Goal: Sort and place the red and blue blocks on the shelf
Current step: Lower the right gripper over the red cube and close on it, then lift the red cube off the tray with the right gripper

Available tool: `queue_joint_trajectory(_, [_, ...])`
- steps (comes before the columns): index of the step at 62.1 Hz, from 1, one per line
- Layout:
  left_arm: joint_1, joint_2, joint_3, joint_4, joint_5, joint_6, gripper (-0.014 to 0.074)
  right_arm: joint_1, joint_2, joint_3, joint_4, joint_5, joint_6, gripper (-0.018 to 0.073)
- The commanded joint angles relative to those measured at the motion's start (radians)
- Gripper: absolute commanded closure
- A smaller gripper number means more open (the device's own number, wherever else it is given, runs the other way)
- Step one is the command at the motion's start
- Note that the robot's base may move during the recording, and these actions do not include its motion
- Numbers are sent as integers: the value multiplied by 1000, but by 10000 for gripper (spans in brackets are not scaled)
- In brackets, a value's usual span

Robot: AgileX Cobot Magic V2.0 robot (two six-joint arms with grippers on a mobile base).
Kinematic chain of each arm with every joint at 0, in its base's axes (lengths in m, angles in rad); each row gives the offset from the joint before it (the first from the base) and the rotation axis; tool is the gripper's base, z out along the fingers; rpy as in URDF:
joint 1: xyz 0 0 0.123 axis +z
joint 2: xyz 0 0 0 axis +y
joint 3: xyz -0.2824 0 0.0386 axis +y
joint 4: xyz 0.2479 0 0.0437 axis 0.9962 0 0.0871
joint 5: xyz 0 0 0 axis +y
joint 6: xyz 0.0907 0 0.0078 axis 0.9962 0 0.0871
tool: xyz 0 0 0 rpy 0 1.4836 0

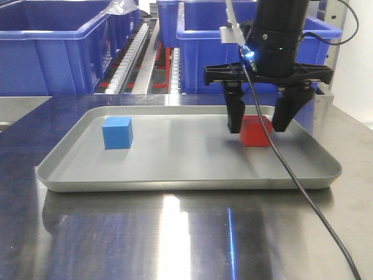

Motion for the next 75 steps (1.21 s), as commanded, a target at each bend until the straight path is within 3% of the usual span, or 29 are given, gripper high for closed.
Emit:
queue_joint_trajectory(1, [0,-16,24,-6,-81,-8,472,-6,-55,-32,-4,-12,-8,201])
queue_joint_trajectory(31, [0,-16,24,-6,-81,-8,472,-12,-160,-30,-27,-35,-11,230])
queue_joint_trajectory(44, [0,-16,24,-6,-81,-8,472,-32,-288,77,-17,-228,-161,230])
queue_joint_trajectory(50, [0,-16,24,-6,-81,-8,472,-73,-400,228,1,-402,-296,230])
queue_joint_trajectory(59, [0,-16,24,-6,-81,-8,472,-156,-552,424,54,-549,-435,230])
queue_joint_trajectory(67, [0,-16,24,-6,-81,-8,472,-253,-684,574,109,-661,-473,232])
queue_joint_trajectory(72, [0,-16,24,-6,-81,-8,472,-315,-774,662,115,-712,-473,309])
queue_joint_trajectory(75, [0,-16,24,-6,-81,-8,472,-355,-833,713,115,-732,-473,424])
